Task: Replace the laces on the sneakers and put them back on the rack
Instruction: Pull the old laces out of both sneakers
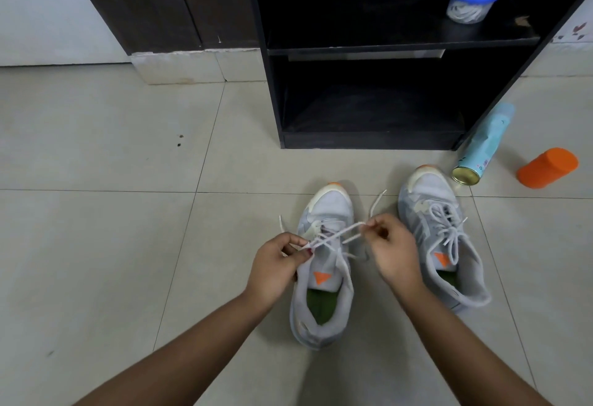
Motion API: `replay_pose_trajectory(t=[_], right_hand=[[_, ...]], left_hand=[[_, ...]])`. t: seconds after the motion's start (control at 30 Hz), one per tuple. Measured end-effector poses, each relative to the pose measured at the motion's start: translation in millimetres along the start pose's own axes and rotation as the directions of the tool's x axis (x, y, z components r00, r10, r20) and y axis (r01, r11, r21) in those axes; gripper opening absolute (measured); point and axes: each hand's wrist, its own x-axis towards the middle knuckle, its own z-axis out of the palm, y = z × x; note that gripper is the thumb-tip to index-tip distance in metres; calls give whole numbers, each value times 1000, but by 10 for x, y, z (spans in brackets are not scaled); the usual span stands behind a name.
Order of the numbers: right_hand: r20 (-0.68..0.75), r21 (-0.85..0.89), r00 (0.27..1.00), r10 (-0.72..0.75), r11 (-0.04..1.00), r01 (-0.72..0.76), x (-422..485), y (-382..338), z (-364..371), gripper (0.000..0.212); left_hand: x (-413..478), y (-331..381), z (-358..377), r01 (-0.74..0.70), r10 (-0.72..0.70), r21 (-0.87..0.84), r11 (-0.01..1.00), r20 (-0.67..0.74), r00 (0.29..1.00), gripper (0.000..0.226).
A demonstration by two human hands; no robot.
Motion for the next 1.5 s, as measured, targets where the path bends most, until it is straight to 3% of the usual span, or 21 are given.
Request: replay_pose_trajectory(t=[0.03,0.13,0.23,0.3,0.37,0.4,0.47,0.5,0.53,0.57,0.67,0.73,0.83,0.93,1.0,1.1,1.2,1.27,1.37,1.5], right_hand=[[15,-46,1000,-3,999,4,10,24,-34,11],[102,-326,951,-293,893,311,-112,-81,30,36],[258,-512,797,-546,622,592,-255,-248,220,22],[279,-567,749,-601,527,633,-237,-256,270,19],[213,-529,785,-582,606,594,-166,-179,215,23],[140,-458,840,-524,718,524,-135,-143,165,25],[-14,-170,967,-253,954,247,-43,-91,18,24],[-65,-26,993,-101,995,100,21,-48,-44,22],[-72,14,997,4,1000,-3,67,-21,-90,19],[-64,-90,998,27,995,-32,91,-1,-112,18],[28,-478,971,-239,850,223,-20,-86,-33,43],[132,-535,882,-452,717,447,-146,-198,102,39],[240,-578,798,-553,579,575,-231,-219,264,26],[205,-563,824,-527,626,540,-156,-168,194,24],[123,-461,871,-475,750,474,-110,-125,91,22],[-73,-224,961,-266,944,244,26,-36,-75,11],[-123,-150,986,-114,984,95,140,74,-139,10],[-117,-227,983,-141,967,112,91,62,-128,25],[-77,-310,948,-308,911,271,-185,34,-75,30],[73,-217,964,-255,939,265,-499,67,-6,26]], left_hand=[[1,-6,3,-5,5,4,1000,5,1000,2],[4,-10,17,-18,18,10,1000,3,1000,1],[2,-20,12,-29,29,2,1000,2,1000,3],[-3,-18,4,-22,22,-22,1000,7,1000,4],[-5,-6,-7,-18,18,-22,1000,5,1000,3],[-5,-5,-14,-17,18,-15,1000,6,1000,3],[-4,-5,-23,-15,15,0,1000,14,1000,4],[-7,-6,-26,-12,12,2,1000,16,1000,5],[-10,-8,-29,-11,11,1,1000,16,1000,6],[-14,-10,-28,-11,11,0,1000,15,1000,6],[-17,-4,-14,-13,13,0,1000,18,1000,4],[-20,7,-3,-16,16,0,1000,15,1000,3],[-20,9,-2,-19,18,16,1000,12,1000,3],[-26,18,-7,-12,12,1,1000,16,1000,2],[-26,17,-7,-5,5,-9,1000,18,1000,3],[-33,22,-6,9,-9,-8,1000,12,1000,3],[-43,26,-12,-5,5,17,1000,4,1000,2],[-57,40,2,-130,133,155,979,-12,991,9],[-93,100,42,-374,388,451,810,67,919,17],[-46,174,116,-503,518,641,580,186,835,18]])
